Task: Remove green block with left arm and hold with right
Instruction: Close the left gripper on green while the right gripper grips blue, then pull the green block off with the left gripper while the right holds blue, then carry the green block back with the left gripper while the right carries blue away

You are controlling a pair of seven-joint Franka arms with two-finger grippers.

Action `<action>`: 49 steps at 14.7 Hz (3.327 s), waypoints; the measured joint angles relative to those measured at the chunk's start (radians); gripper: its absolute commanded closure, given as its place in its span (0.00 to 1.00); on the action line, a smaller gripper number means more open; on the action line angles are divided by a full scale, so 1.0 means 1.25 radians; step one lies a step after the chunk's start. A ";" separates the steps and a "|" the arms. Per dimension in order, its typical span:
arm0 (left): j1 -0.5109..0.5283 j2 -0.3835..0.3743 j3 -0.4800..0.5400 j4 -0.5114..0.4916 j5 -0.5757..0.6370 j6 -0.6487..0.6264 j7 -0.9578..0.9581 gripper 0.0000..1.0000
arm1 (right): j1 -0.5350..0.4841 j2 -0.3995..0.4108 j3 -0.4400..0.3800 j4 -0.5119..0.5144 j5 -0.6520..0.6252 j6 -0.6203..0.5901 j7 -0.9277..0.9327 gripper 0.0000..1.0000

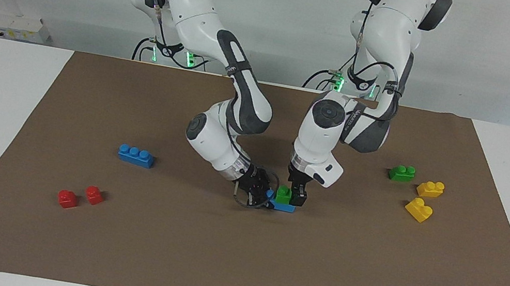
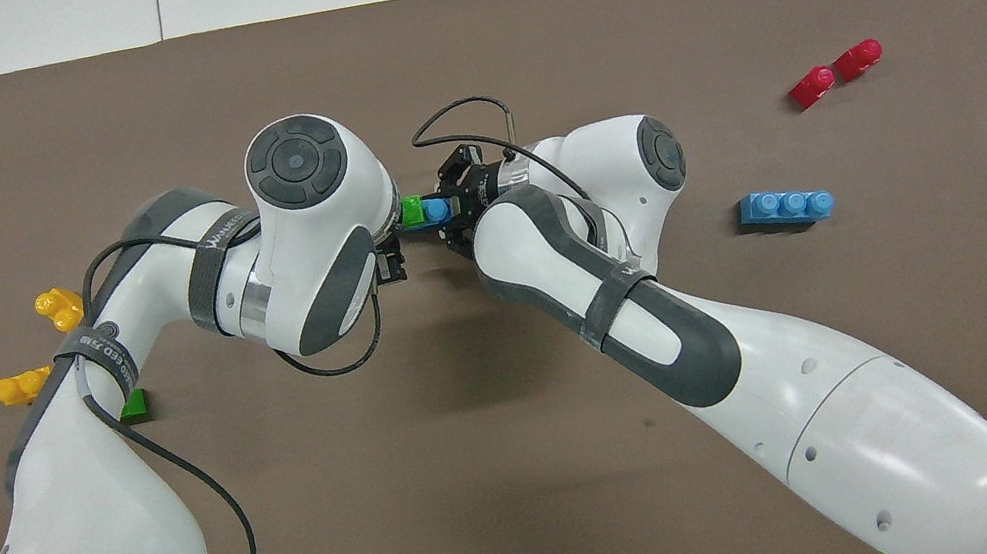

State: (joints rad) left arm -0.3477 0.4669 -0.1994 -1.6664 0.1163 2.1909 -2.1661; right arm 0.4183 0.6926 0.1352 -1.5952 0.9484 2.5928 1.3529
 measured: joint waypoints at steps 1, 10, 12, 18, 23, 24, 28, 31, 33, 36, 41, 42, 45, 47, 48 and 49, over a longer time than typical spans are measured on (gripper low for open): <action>0.000 0.000 0.000 0.000 0.000 0.004 -0.004 1.00 | 0.000 0.000 0.000 0.000 0.000 0.000 0.000 1.00; 0.017 -0.032 0.002 0.003 0.004 0.021 0.006 1.00 | 0.000 -0.002 0.002 0.026 -0.001 -0.012 0.000 1.00; 0.025 -0.064 0.001 0.004 0.000 0.001 0.004 1.00 | -0.002 -0.003 0.001 0.032 -0.001 -0.016 0.005 1.00; 0.051 -0.168 0.002 0.002 -0.026 -0.138 0.069 1.00 | -0.075 -0.025 -0.006 0.042 -0.039 -0.111 0.008 1.00; 0.161 -0.203 0.005 -0.011 -0.033 -0.235 0.363 1.00 | -0.241 -0.072 -0.009 0.086 -0.149 -0.334 0.005 1.00; 0.190 -0.204 0.006 -0.021 -0.034 -0.236 0.435 1.00 | -0.277 -0.075 -0.009 0.097 -0.161 -0.380 -0.011 1.00; 0.291 -0.220 0.007 -0.105 -0.040 -0.199 0.693 1.00 | -0.422 -0.075 -0.009 0.117 -0.164 -0.522 -0.140 1.00; 0.331 -0.231 0.007 -0.191 -0.044 -0.097 0.778 1.00 | -0.496 -0.073 -0.008 0.116 -0.164 -0.573 -0.219 1.00; 0.349 -0.231 0.007 -0.225 -0.044 -0.058 0.841 1.00 | -0.512 -0.065 -0.007 0.115 -0.164 -0.579 -0.245 1.00; 0.370 -0.229 0.007 -0.254 -0.045 -0.006 0.907 1.00 | -0.513 -0.038 -0.007 0.113 -0.164 -0.576 -0.278 1.00; 0.372 -0.180 0.003 -0.285 -0.045 0.085 0.929 1.00 | -0.511 -0.008 -0.006 0.113 -0.165 -0.562 -0.284 1.00; 0.372 -0.170 0.002 -0.285 -0.045 0.093 0.932 1.00 | -0.509 -0.005 -0.005 0.113 -0.165 -0.560 -0.284 1.00; 0.372 -0.151 0.002 -0.285 -0.045 0.113 0.945 1.00 | -0.505 0.002 -0.003 0.103 -0.167 -0.539 -0.284 1.00; 0.372 -0.144 0.002 -0.285 -0.046 0.124 0.954 1.00 | -0.502 0.004 -0.002 0.092 -0.167 -0.524 -0.284 1.00; 0.372 -0.144 0.002 -0.285 -0.046 0.125 0.968 1.00 | -0.499 0.004 -0.002 0.088 -0.168 -0.517 -0.284 1.00; 0.372 -0.144 0.001 -0.285 -0.046 0.126 0.988 1.00 | -0.497 0.004 -0.002 0.085 -0.170 -0.511 -0.283 1.00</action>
State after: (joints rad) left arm 0.1169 0.2869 -0.1980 -2.0221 0.0591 2.3483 -0.9312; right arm -0.2033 0.6977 0.1325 -1.4884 0.7355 1.9545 0.9994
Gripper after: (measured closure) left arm 0.652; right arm 0.652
